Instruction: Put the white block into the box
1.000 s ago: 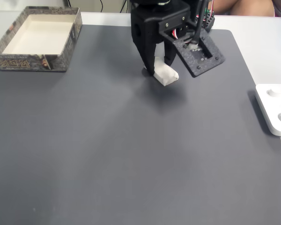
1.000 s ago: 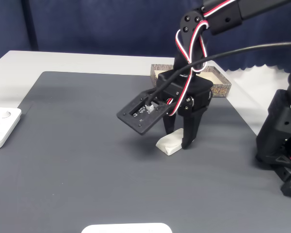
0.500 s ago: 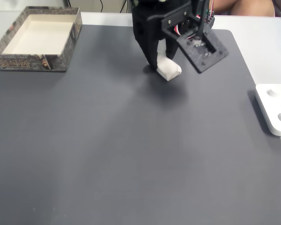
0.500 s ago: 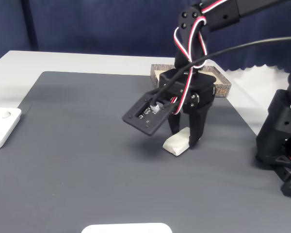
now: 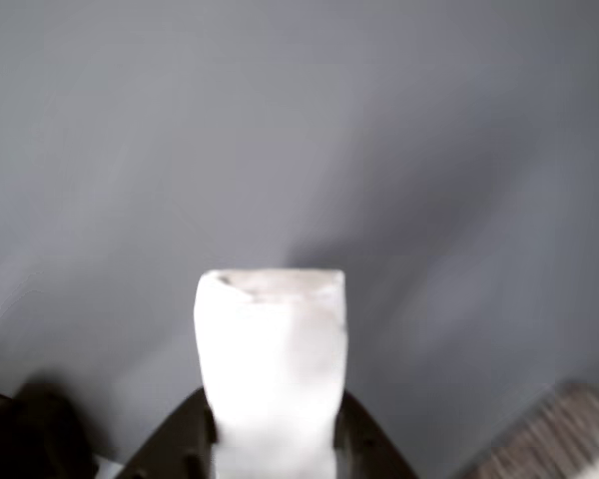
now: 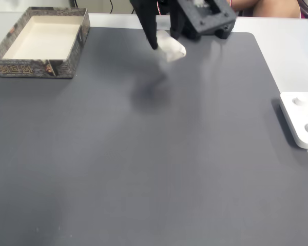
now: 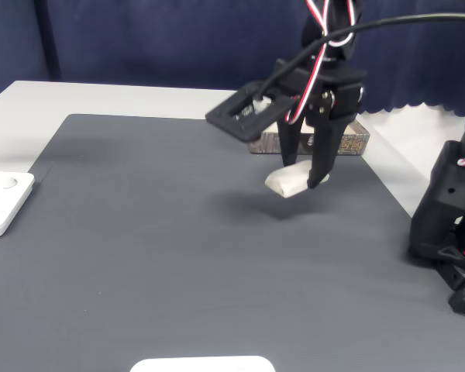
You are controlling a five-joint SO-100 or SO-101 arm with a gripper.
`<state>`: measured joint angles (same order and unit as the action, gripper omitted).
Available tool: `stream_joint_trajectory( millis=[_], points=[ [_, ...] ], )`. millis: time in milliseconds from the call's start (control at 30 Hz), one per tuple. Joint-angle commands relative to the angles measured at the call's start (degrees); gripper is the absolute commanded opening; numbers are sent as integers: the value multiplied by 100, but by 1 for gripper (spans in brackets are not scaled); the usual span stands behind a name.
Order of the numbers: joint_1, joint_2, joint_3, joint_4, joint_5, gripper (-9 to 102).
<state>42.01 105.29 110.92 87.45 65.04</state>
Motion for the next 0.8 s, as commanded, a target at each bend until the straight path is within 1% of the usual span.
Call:
stream_joint_trajectory(
  millis=[0,100,167,333,467,600,767],
  points=[
    [299,246,-905,167,-202,-2],
    [536,18,-1424,220,-308,-2],
    [765,-176,-1802,396,-431,-2],
    [1617,-650,-2681,729,-914,-2],
    [2355,-1134,-3287,879,-1055,-2],
    [2988,-1784,-4008,914,-1063,-2],
    [3542,-2707,-4913,923,-967,-2]
  ],
)
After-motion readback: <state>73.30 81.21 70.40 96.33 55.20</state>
